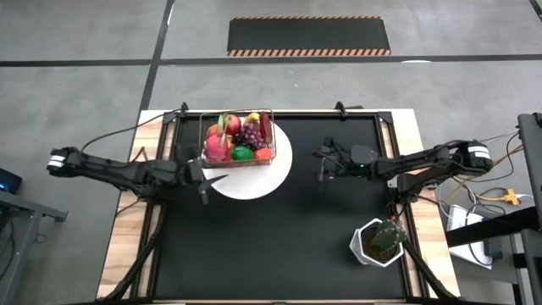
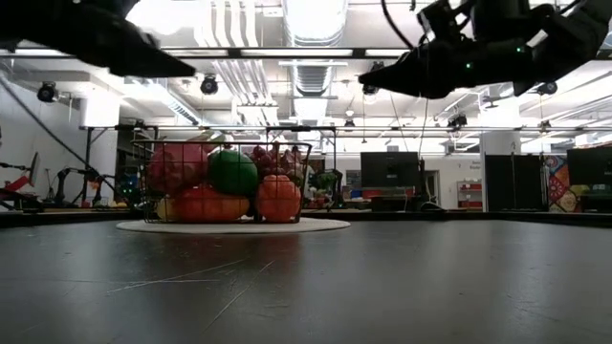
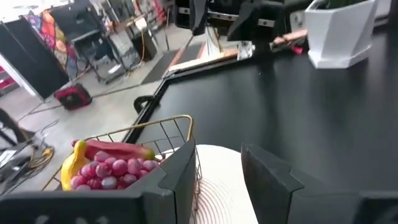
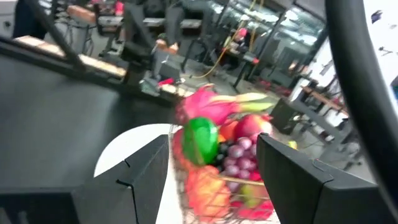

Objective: Build produce basket
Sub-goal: Return to Home Position

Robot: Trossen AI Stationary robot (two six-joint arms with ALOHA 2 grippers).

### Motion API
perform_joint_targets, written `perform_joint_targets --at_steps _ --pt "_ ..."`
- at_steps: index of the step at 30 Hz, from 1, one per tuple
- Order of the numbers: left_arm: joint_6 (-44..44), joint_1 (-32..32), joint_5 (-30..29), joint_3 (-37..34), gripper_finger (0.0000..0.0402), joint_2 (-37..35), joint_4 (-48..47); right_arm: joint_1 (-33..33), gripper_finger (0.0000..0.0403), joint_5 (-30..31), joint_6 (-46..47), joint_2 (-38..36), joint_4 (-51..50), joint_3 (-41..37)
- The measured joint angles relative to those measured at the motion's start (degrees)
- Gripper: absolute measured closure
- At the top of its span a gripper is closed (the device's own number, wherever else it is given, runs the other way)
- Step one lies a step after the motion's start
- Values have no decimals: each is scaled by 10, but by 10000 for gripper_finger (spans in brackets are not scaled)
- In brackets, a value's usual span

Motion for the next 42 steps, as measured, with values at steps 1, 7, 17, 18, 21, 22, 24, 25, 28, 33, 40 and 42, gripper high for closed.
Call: perform_joint_targets --at_steps 1,7,17,18,21,22,24,25,28,33,40,42 --pt "0 0 2 -13 290 -25 -2 -6 177 0 0 -13 -1 -6" --pt "-1 0 13 -86 290 -149 -2 -22 177 -2 0 -101 3 -53" --pt "16 0 49 -162 290 -344 -8 -23 177 -4 37 -282 3 -165" --pt "16 0 50 -164 290 -339 -16 -23 177 -5 39 -302 4 -175" --pt "23 0 52 -157 290 -327 -4 -23 177 -4 50 -359 0 -202" --pt "24 0 52 -157 290 -322 -3 -23 177 -4 51 -377 1 -213" --pt "25 0 51 -157 290 -323 -4 -23 177 -4 52 -413 -2 -235" --pt "26 0 52 -160 290 -328 -10 -23 177 -3 55 -428 -10 -241" --pt "25 0 52 -164 290 -335 -1 -23 177 2 65 -475 -66 -240" --pt "14 0 53 -175 290 -330 -3 -23 177 6 65 -532 -130 -240" --pt "13 0 53 -190 290 -334 5 -23 177 15 71 -606 -212 -240" --pt "13 0 53 -190 290 -334 3 -23 177 15 71 -626 -235 -240"
